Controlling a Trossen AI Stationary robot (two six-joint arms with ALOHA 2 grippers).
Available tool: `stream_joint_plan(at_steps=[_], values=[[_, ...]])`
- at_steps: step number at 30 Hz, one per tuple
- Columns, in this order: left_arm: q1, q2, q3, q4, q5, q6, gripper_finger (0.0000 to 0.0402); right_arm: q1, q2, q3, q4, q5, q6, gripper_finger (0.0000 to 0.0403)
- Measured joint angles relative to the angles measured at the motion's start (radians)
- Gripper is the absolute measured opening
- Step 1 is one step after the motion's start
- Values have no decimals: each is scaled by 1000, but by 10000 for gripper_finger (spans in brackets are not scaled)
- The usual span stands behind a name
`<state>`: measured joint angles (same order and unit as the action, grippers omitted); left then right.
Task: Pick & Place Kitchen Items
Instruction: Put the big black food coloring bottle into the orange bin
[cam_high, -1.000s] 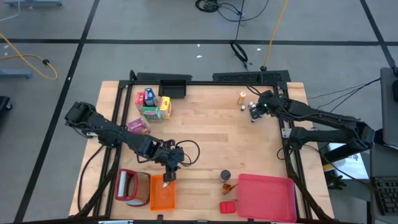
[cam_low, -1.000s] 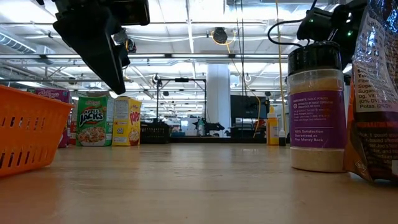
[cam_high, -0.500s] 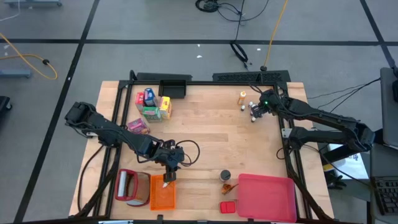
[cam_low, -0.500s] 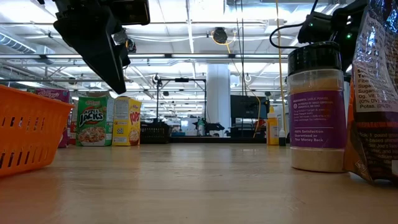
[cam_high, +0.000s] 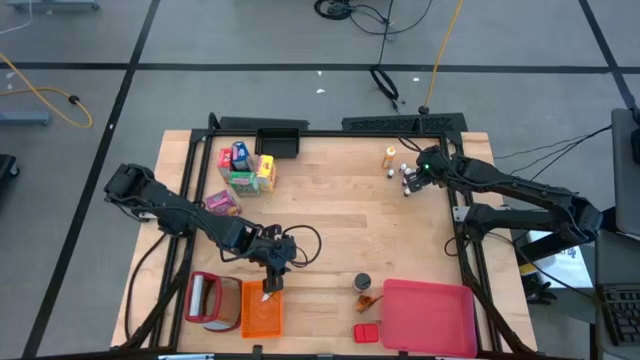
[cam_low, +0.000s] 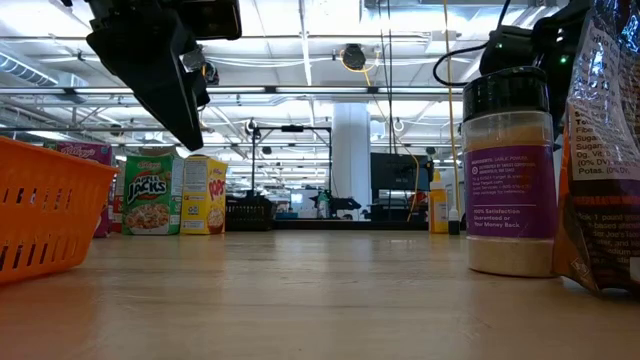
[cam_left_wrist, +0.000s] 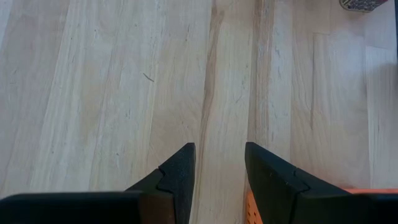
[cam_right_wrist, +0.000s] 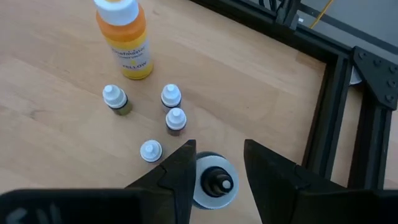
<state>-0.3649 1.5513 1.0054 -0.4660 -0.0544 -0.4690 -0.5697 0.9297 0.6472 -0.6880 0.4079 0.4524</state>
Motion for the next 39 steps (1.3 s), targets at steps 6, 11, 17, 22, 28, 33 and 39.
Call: stream_joint_plan(at_steps=[6,11,17,22,28,33,39], values=[[0,0,0,0,0,1,141,0,37,1,5,-35,-1,130],[0,0,0,0,0,1,141,0,59,1,10,-36,-7,130],[0,0,0,0,0,1,141,0,61,1,9,-43,-19,130],[0,0,0,0,0,0,141,0,61,1,-18,-44,-19,130],[0,0,0,0,0,-2,141,0,61,1,-35,-48,-19,130],[0,0,0,0,0,-2,141,0,61,1,-52,-47,-18,130],[0,0,0,-1,0,-2,141,0,61,2,-69,-47,-9,114]])
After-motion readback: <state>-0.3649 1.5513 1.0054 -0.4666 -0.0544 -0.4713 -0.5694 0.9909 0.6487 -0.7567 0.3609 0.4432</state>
